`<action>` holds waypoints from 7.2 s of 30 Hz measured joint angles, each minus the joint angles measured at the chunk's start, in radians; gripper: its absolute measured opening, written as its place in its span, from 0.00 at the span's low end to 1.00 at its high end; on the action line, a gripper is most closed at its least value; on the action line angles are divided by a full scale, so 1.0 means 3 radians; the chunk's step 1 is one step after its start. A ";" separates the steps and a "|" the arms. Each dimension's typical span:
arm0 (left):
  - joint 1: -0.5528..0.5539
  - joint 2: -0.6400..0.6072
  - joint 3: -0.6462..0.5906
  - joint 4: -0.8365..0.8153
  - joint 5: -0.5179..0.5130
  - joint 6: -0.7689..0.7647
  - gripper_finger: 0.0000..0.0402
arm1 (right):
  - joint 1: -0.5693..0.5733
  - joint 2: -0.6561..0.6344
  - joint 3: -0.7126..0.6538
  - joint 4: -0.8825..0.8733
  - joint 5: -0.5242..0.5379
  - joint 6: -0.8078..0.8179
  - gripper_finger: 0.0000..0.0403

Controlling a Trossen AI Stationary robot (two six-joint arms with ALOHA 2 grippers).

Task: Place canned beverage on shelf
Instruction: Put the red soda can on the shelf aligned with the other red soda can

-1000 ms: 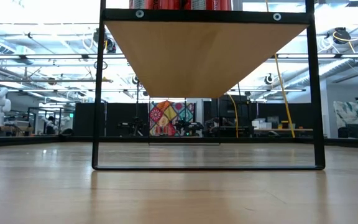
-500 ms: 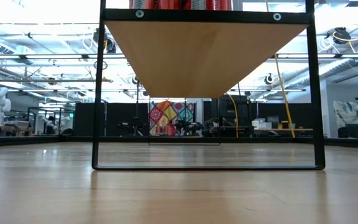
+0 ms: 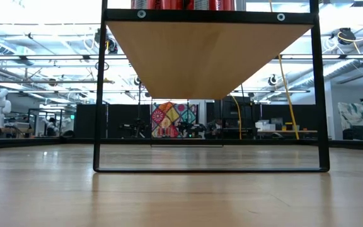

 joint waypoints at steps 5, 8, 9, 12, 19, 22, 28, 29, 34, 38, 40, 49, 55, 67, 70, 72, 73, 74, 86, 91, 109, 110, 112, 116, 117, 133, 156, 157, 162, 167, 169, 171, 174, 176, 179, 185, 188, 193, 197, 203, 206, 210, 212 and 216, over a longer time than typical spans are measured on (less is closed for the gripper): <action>-0.0008 0.0000 0.0000 -0.0057 -0.0001 -0.0009 0.74 | 0.0000 0.0001 0.0000 -0.0024 -0.0007 -0.0003 0.68; -0.0011 0.0000 0.0000 -0.0056 -0.0008 -0.0009 0.74 | 0.0000 0.0001 0.0000 -0.0023 -0.0009 0.0002 0.62; -0.0014 -0.0001 0.0000 -0.0057 -0.0009 -0.0009 0.74 | 0.0000 0.0001 0.0000 -0.0021 -0.0009 0.0010 0.61; -0.0026 -0.0001 0.0000 -0.0056 -0.0009 -0.0020 0.74 | 0.0000 0.0001 0.0000 -0.0022 -0.0012 0.0053 0.61; -0.0079 -0.0001 0.0000 -0.0045 -0.0047 -0.0091 0.83 | 0.0001 -0.0003 -0.0002 -0.0010 -0.0038 0.0128 0.62; -0.0114 -0.0001 0.0000 -0.0022 -0.0046 -0.0092 0.90 | 0.0001 -0.0029 -0.0006 -0.0010 -0.0051 0.0127 0.62; -0.0142 -0.0001 0.0002 -0.0007 -0.0097 -0.0259 0.98 | -0.0009 -0.0075 -0.0013 -0.0057 -0.0070 0.0116 0.62; -0.0145 -0.0003 0.0005 0.0005 -0.0102 -0.0261 0.99 | -0.0021 -0.0087 -0.0013 -0.0058 -0.0094 0.0116 0.62; -0.0169 -0.0072 0.0005 0.0004 -0.0164 -0.0258 0.99 | -0.0023 -0.0145 -0.0013 -0.0162 -0.0112 0.0147 0.62; -0.0191 -0.0165 0.0008 -0.0034 -0.0206 -0.0258 0.99 | -0.0025 -0.0230 -0.0013 -0.0179 -0.0333 0.0137 0.61; -0.0206 -0.0218 0.0008 -0.0074 -0.0222 -0.0258 0.99 | -0.0018 -0.0300 -0.0013 -0.0179 -0.0520 0.0072 0.62; -0.0301 -0.0423 0.0008 -0.0292 -0.0393 -0.0267 0.99 | 0.0150 -0.0666 -0.0012 -0.0475 -0.0799 -0.0291 0.62; -0.0375 -0.0470 0.0006 -0.0284 -0.0613 -0.0347 0.99 | 0.0333 -0.1001 -0.0403 -0.0399 -0.0799 -0.0479 0.62; -0.0451 -0.0465 0.0004 -0.0290 -0.1098 -0.0613 0.99 | 0.0727 -0.2057 -0.3041 0.2057 -0.0789 -0.0296 0.62; -0.0449 -0.0464 0.0004 -0.0291 -0.1165 -0.0617 0.99 | 0.0740 -0.2175 -0.3514 0.2504 -0.0775 -0.0297 0.62; -0.0450 -0.0464 0.0004 -0.0291 -0.1208 -0.0619 0.99 | 0.0739 -0.2226 -0.3765 0.2694 -0.0750 -0.0306 0.62; -0.0451 -0.0464 0.0004 -0.0290 -0.1223 -0.0619 0.99 | 0.0739 -0.2236 -0.3861 0.2758 -0.0702 -0.0320 0.62; -0.0451 -0.0464 0.0004 -0.0291 -0.1239 -0.0620 0.99 | 0.0739 -0.2239 -0.3950 0.2818 -0.0679 -0.0343 0.62; -0.0450 -0.0461 0.0003 -0.0291 -0.1289 -0.0619 0.99 | 0.0738 -0.1985 -0.4203 0.2881 -0.0510 -0.0855 0.62; -0.0455 -0.0428 0.0000 -0.0293 -0.1289 -0.0621 0.99 | 0.0738 -0.1748 -0.4205 0.2894 -0.0512 -0.0898 0.62; -0.0496 -0.0418 -0.0001 -0.0293 -0.1289 -0.0702 0.99 | 0.0698 -0.1433 -0.4208 0.2898 -0.0419 -0.0974 0.62; -0.0496 -0.0418 -0.0001 -0.0293 -0.1289 -0.0702 0.99 | 0.0697 -0.1428 -0.4208 0.2898 -0.0412 -0.0974 0.62; -0.0496 -0.0418 -0.0001 -0.0293 -0.1288 -0.0702 0.99 | 0.0694 -0.1414 -0.4208 0.2898 -0.0356 -0.0973 0.62; -0.0496 -0.0418 -0.0001 -0.0298 -0.1288 -0.0701 0.99 | 0.0692 -0.1371 -0.4204 0.2901 -0.0335 -0.0973 0.62; -0.0496 -0.0418 -0.0001 -0.0304 -0.1287 -0.0701 0.99 | 0.0692 -0.1361 -0.4204 0.2903 -0.0335 -0.0971 0.63; -0.0545 -0.0418 -0.0001 -0.0368 -0.1269 -0.0744 0.99 | 0.0693 -0.1319 -0.4198 0.2867 -0.0335 -0.0825 0.74; -0.0603 -0.0418 0.0000 -0.0420 -0.1308 -0.0792 0.99 | 0.0693 -0.1633 -0.4203 0.2668 -0.0004 -0.0829 0.91; -0.0603 -0.0418 -0.0001 -0.0420 -0.1308 -0.0792 0.99 | 0.0693 -0.1659 -0.4203 0.2668 0.0000 -0.0830 0.91; -0.0603 -0.0418 0.0000 -0.0432 -0.1308 -0.0793 0.99 | 0.0696 -0.1837 -0.4203 0.2667 -0.0006 -0.0816 0.91; -0.0603 -0.0418 -0.0001 -0.0462 -0.1311 -0.0798 0.99 | 0.0793 -0.2150 -0.4203 0.2382 -0.0014 -0.0666 0.88; -0.0603 -0.0418 0.0000 -0.0469 -0.1334 -0.0800 0.99 | 0.0857 -0.2281 -0.4203 0.2078 -0.0014 -0.0513 0.87; -0.0603 -0.0418 0.0000 -0.0484 -0.1355 -0.0792 0.99 | 0.0924 -0.2370 -0.4203 0.1787 -0.0016 -0.0330 0.84; -0.0603 -0.0418 0.0000 -0.0631 -0.1458 -0.0791 0.99 | 0.1016 -0.2402 -0.4203 0.1521 -0.0058 -0.0092 0.76; -0.0603 -0.0418 0.0000 -0.0785 -0.1582 -0.0782 0.99 | 0.1068 -0.2375 -0.4204 0.1447 -0.0146 0.0004 0.69; -0.0603 -0.0418 0.0000 -0.0943 -0.1642 -0.0805 0.99 | 0.1124 -0.2265 -0.4203 0.1471 -0.0262 0.0042 0.54; -0.0603 -0.0418 0.0000 -0.1119 -0.1635 -0.0872 0.96 | 0.1183 -0.2000 -0.4204 0.1558 -0.0393 0.0000 0.19; -0.0603 -0.0418 0.0000 -0.1180 -0.1633 -0.0874 0.90 | 0.1181 -0.1904 -0.4204 0.1558 -0.0377 -0.0090 0.04; -0.0601 -0.0418 0.0000 -0.1230 -0.1622 -0.0874 0.79 | 0.1148 -0.1811 -0.4204 0.1592 -0.0255 -0.0228 0.05; -0.0602 -0.0418 0.0000 -0.1253 -0.1621 -0.0874 0.73 | 0.1090 -0.1785 -0.4204 0.1602 -0.0178 -0.0310 0.04; -0.0603 -0.0418 0.0000 -0.1259 -0.1621 -0.0872 0.70 | 0.1023 -0.1787 -0.4204 0.1700 -0.0178 -0.0435 0.00; -0.0601 -0.0418 0.0000 -0.1270 -0.1621 -0.0851 0.70 | 0.0987 -0.1787 -0.4204 0.1730 -0.0178 -0.0450 0.01; -0.0601 -0.0418 0.0000 -0.1269 -0.1621 -0.0853 0.70 | 0.0942 -0.1787 -0.4204 0.1723 -0.0177 -0.0450 0.00; -0.0601 -0.0418 0.0000 -0.1270 -0.1620 -0.0853 0.70 | 0.0921 -0.1787 -0.4204 0.1722 -0.0175 -0.0450 0.00; -0.0601 -0.0418 0.0000 -0.1270 -0.1620 -0.0854 0.70 | 0.0879 -0.1787 -0.4204 0.1713 -0.0171 -0.0450 0.00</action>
